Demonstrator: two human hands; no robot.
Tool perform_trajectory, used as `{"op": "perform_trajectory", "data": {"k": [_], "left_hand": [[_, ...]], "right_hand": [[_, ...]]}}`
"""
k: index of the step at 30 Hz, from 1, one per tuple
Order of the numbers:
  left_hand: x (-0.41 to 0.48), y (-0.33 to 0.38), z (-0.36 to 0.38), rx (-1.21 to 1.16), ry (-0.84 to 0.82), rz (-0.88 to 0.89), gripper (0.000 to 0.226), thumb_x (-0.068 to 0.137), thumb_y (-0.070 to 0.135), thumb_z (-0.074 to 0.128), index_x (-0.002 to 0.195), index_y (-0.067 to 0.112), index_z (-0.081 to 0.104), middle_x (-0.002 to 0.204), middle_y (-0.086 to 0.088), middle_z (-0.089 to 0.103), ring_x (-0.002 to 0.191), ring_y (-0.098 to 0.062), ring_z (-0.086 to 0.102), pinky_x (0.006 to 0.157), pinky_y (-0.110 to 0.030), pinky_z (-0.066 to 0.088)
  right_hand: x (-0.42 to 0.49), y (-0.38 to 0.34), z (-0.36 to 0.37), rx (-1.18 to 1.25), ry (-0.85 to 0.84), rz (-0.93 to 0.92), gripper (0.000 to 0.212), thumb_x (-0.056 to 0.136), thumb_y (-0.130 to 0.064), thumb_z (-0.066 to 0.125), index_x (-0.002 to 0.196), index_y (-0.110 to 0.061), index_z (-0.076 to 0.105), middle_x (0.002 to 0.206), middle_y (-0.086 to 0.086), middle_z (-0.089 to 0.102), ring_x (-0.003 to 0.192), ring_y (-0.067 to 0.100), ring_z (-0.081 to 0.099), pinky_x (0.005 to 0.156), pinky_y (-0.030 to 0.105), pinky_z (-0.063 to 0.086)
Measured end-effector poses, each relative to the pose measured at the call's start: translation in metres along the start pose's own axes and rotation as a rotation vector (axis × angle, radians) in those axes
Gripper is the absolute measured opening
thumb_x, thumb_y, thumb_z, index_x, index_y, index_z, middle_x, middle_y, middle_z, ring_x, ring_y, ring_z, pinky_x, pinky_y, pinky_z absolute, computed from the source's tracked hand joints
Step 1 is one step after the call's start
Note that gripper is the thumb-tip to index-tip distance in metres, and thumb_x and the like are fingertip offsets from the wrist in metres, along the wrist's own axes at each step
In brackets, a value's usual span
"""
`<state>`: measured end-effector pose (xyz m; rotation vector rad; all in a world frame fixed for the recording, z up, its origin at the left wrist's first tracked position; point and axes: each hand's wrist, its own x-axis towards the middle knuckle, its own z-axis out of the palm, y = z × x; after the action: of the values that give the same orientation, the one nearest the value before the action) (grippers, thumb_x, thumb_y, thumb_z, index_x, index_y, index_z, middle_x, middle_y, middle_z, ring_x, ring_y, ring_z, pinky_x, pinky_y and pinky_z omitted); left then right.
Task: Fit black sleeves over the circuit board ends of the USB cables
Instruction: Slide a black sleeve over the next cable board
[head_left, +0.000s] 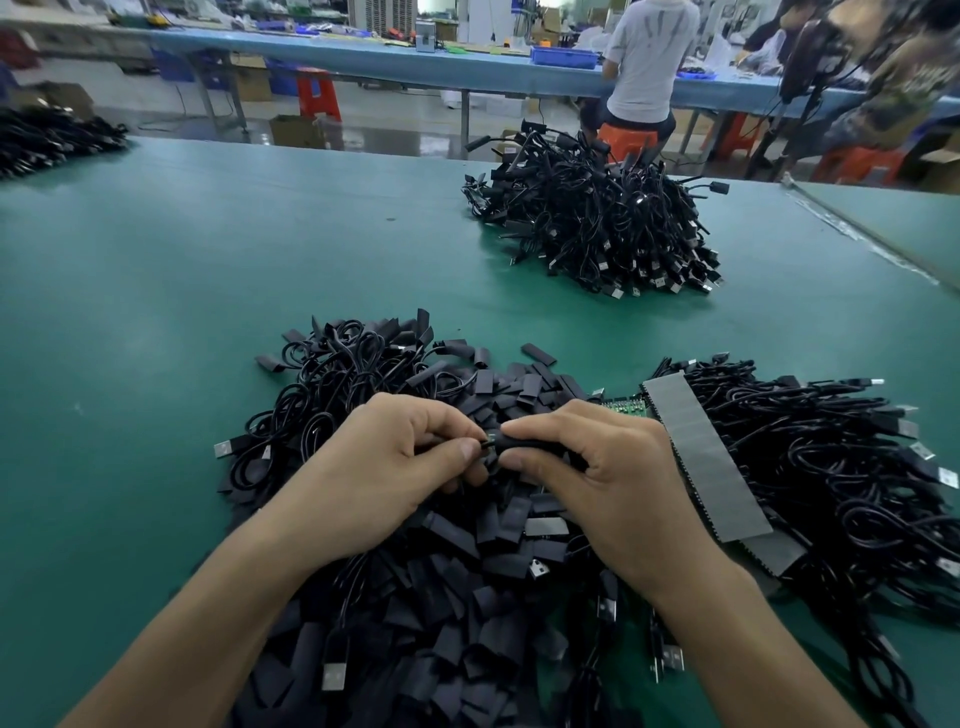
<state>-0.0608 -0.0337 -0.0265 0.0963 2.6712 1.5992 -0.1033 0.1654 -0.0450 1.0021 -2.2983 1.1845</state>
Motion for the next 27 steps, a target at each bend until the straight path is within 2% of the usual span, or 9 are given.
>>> {"op": "perform_trajectory", "data": {"k": [3, 4, 5, 7, 10, 14, 19, 23, 27], "left_hand": [[-0.001, 0.000, -0.001, 0.010, 0.020, 0.006, 0.018, 0.095, 0.016, 0.064, 0.083, 0.025, 0.075, 0.075, 0.008, 0.076, 0.063, -0.004, 0.064, 0.058, -0.018, 0.050], [-0.001, 0.001, -0.001, 0.008, 0.021, 0.001, 0.018, 0.094, 0.016, 0.064, 0.083, 0.025, 0.074, 0.074, 0.008, 0.075, 0.061, -0.001, 0.063, 0.056, -0.012, 0.046], [-0.001, 0.002, -0.001, 0.006, 0.021, -0.002, 0.017, 0.094, 0.016, 0.065, 0.083, 0.024, 0.075, 0.074, 0.008, 0.075, 0.061, -0.001, 0.063, 0.056, -0.012, 0.046], [-0.001, 0.003, -0.001, 0.008, 0.014, -0.001, 0.016, 0.093, 0.017, 0.065, 0.083, 0.023, 0.075, 0.073, 0.007, 0.075, 0.064, -0.009, 0.067, 0.059, -0.023, 0.052], [-0.001, 0.003, -0.002, 0.003, -0.006, -0.006, 0.016, 0.093, 0.017, 0.066, 0.082, 0.023, 0.076, 0.073, 0.004, 0.075, 0.067, -0.018, 0.068, 0.064, -0.034, 0.054], [-0.001, 0.002, -0.002, -0.022, -0.028, -0.010, 0.015, 0.093, 0.015, 0.066, 0.084, 0.022, 0.076, 0.072, 0.002, 0.075, 0.061, -0.008, 0.062, 0.059, -0.025, 0.050], [-0.001, 0.002, 0.004, -0.087, 0.000, -0.020, 0.014, 0.092, 0.013, 0.068, 0.082, 0.020, 0.075, 0.069, 0.000, 0.074, 0.054, -0.003, 0.057, 0.051, -0.013, 0.042], [0.000, 0.003, 0.009, -0.121, 0.044, -0.018, 0.015, 0.091, 0.010, 0.068, 0.081, 0.019, 0.075, 0.069, 0.000, 0.074, 0.055, -0.003, 0.058, 0.054, -0.012, 0.044], [-0.001, 0.005, 0.008, -0.141, 0.026, -0.024, 0.015, 0.091, 0.010, 0.068, 0.081, 0.019, 0.075, 0.066, 0.000, 0.073, 0.052, -0.002, 0.055, 0.052, -0.011, 0.042]], "right_hand": [[0.000, 0.001, 0.000, -0.011, 0.007, -0.011, 0.021, 0.081, -0.023, 0.078, 0.099, -0.012, 0.078, 0.084, -0.004, 0.071, 0.079, 0.004, 0.065, 0.073, 0.019, 0.051], [0.000, 0.001, 0.000, -0.013, 0.006, -0.014, 0.022, 0.081, -0.024, 0.078, 0.100, -0.012, 0.078, 0.085, -0.005, 0.071, 0.080, 0.003, 0.065, 0.074, 0.017, 0.050], [0.000, 0.001, 0.000, -0.016, 0.002, -0.019, 0.023, 0.081, -0.024, 0.078, 0.101, -0.012, 0.077, 0.086, -0.005, 0.071, 0.080, 0.003, 0.064, 0.075, 0.014, 0.050], [0.000, 0.003, -0.001, -0.040, -0.017, -0.039, 0.024, 0.081, -0.022, 0.079, 0.103, -0.012, 0.077, 0.087, -0.006, 0.070, 0.082, 0.001, 0.063, 0.077, 0.010, 0.046], [0.000, 0.006, -0.001, -0.089, -0.048, -0.094, 0.023, 0.083, -0.019, 0.078, 0.105, -0.011, 0.076, 0.089, -0.003, 0.069, 0.083, 0.004, 0.063, 0.078, 0.013, 0.048], [-0.001, 0.007, -0.001, -0.083, -0.032, -0.131, 0.019, 0.086, -0.019, 0.074, 0.103, -0.009, 0.075, 0.089, -0.001, 0.069, 0.082, 0.009, 0.065, 0.077, 0.022, 0.052], [-0.001, 0.009, -0.001, -0.080, -0.034, -0.127, 0.018, 0.086, -0.020, 0.073, 0.101, -0.009, 0.075, 0.087, -0.002, 0.068, 0.080, 0.008, 0.064, 0.075, 0.022, 0.052], [-0.001, 0.010, -0.002, -0.097, -0.066, -0.104, 0.022, 0.087, -0.024, 0.072, 0.104, -0.011, 0.074, 0.090, -0.003, 0.067, 0.084, 0.007, 0.063, 0.078, 0.017, 0.049], [-0.004, 0.009, -0.001, -0.116, -0.073, -0.133, 0.025, 0.086, -0.021, 0.072, 0.108, -0.010, 0.073, 0.092, 0.000, 0.067, 0.085, 0.013, 0.065, 0.078, 0.026, 0.053]]}}
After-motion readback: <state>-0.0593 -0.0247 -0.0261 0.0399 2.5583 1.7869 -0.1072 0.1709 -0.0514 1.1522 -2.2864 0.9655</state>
